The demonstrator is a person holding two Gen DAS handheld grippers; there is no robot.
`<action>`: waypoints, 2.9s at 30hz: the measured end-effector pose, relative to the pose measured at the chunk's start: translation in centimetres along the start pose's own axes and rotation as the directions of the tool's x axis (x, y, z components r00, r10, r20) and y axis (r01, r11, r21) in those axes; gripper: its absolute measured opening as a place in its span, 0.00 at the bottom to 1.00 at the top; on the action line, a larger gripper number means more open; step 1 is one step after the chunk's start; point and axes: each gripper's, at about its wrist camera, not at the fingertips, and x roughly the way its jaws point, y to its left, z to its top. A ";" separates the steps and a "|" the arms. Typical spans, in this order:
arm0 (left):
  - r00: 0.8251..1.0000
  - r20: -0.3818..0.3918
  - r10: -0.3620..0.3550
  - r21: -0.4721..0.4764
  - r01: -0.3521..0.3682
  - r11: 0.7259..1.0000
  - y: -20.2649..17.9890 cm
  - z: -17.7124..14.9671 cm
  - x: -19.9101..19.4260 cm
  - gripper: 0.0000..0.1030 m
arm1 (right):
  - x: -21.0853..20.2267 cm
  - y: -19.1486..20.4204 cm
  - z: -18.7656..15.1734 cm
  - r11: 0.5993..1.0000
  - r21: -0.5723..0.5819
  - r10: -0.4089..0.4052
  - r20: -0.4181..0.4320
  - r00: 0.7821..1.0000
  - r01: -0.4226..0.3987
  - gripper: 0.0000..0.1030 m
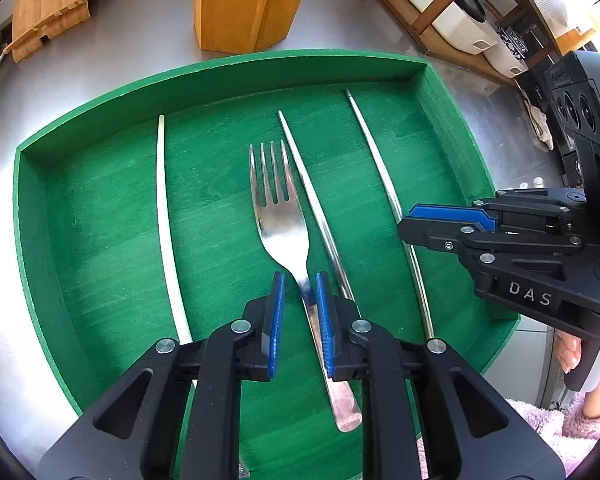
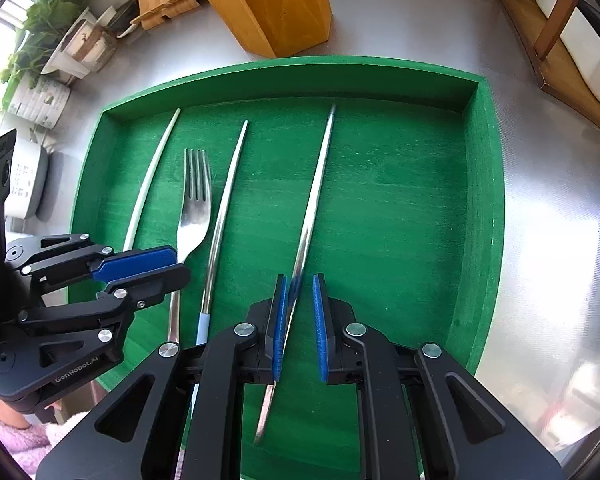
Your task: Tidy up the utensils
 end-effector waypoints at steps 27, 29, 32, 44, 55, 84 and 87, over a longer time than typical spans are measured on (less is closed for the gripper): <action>0.999 -0.030 0.032 -0.041 -0.034 0.999 0.2 0.0 0.1 0.07 | 1.0 1.0 1.6 0.999 -0.028 -0.026 -0.098 0.995 0.023 0.08; 0.998 -0.048 0.047 -0.045 -0.049 0.998 0.1 0.4 0.1 0.09 | 1.2 1.0 2.1 1.000 -0.016 -0.020 -0.127 0.992 0.019 0.08; 0.997 -0.052 0.061 -0.042 -0.063 0.997 -0.2 0.5 0.2 0.09 | 1.5 0.9 2.8 1.000 -0.011 -0.017 -0.151 0.988 0.016 0.08; 1.000 0.000 0.012 -0.100 -0.011 0.995 0.9 -0.5 -0.3 0.06 | 1.4 0.0 1.8 0.998 -0.008 0.056 -0.133 0.989 -0.058 0.05; 0.978 0.199 -0.057 -0.118 0.081 0.990 2.4 -1.1 -5.1 0.05 | -1.6 -1.1 1.0 0.990 0.007 0.138 -0.017 0.990 -0.138 0.05; 0.541 0.840 -0.024 -0.018 0.072 0.997 3.2 9.0 -15.3 0.05 | -15.1 1.9 9.5 0.975 -0.221 0.208 0.838 0.505 -0.035 0.05; 0.511 0.859 -0.024 -0.015 0.072 0.997 3.6 11.0 -15.0 0.05 | -14.8 2.0 11.0 0.976 -0.215 0.197 0.856 0.478 -0.017 0.05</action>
